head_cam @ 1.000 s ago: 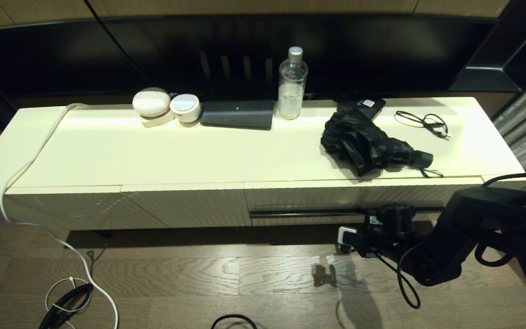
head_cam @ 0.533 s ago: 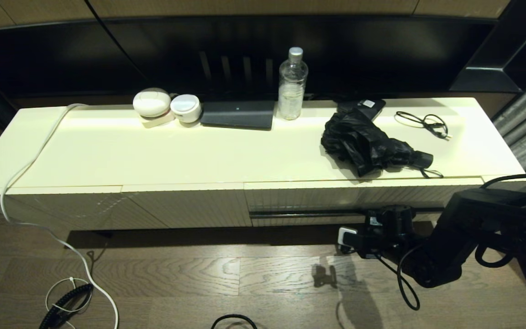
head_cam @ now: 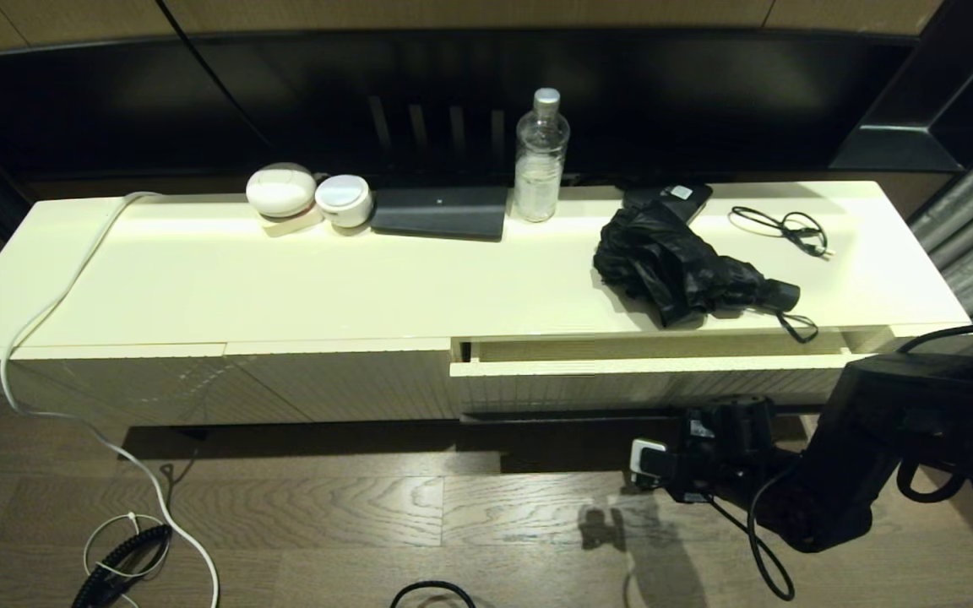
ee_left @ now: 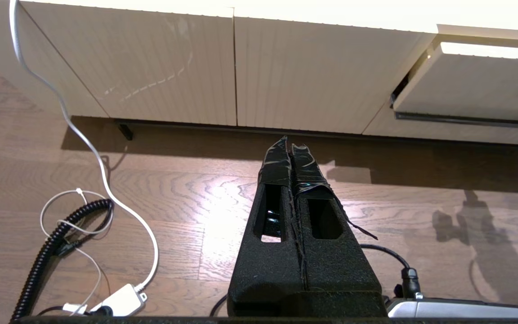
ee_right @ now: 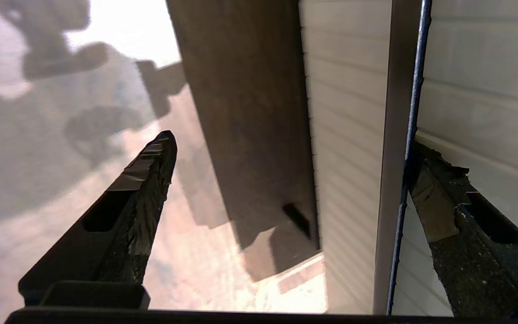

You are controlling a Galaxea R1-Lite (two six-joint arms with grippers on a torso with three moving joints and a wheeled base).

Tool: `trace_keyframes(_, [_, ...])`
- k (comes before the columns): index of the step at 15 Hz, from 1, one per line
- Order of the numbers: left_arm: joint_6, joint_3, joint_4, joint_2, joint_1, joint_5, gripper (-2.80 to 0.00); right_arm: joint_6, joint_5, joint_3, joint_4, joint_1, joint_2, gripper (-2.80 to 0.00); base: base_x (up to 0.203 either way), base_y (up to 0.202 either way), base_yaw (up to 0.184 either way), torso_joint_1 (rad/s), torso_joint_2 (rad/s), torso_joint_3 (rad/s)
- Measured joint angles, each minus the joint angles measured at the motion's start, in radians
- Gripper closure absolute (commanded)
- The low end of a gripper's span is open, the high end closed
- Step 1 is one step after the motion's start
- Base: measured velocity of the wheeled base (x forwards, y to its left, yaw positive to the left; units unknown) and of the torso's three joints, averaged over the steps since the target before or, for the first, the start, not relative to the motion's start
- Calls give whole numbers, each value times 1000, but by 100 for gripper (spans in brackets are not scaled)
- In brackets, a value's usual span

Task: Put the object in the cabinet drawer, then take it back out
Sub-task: Open the drawer

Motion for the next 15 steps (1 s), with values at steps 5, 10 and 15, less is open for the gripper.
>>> trace_keyframes(5, [0,0,0,0,0,0,0,23,2,117,-15,12,-31,-280,0,0,0,0,0,0])
trace_keyframes(10, [0,0,0,0,0,0,0,32,3,245,-22,16,-88,-280,0,0,0,0,0,0])
trace_keyframes(15, [0,0,0,0,0,0,0,45,0,379,-10,32,-213,-280,0,0,0,0,0,0])
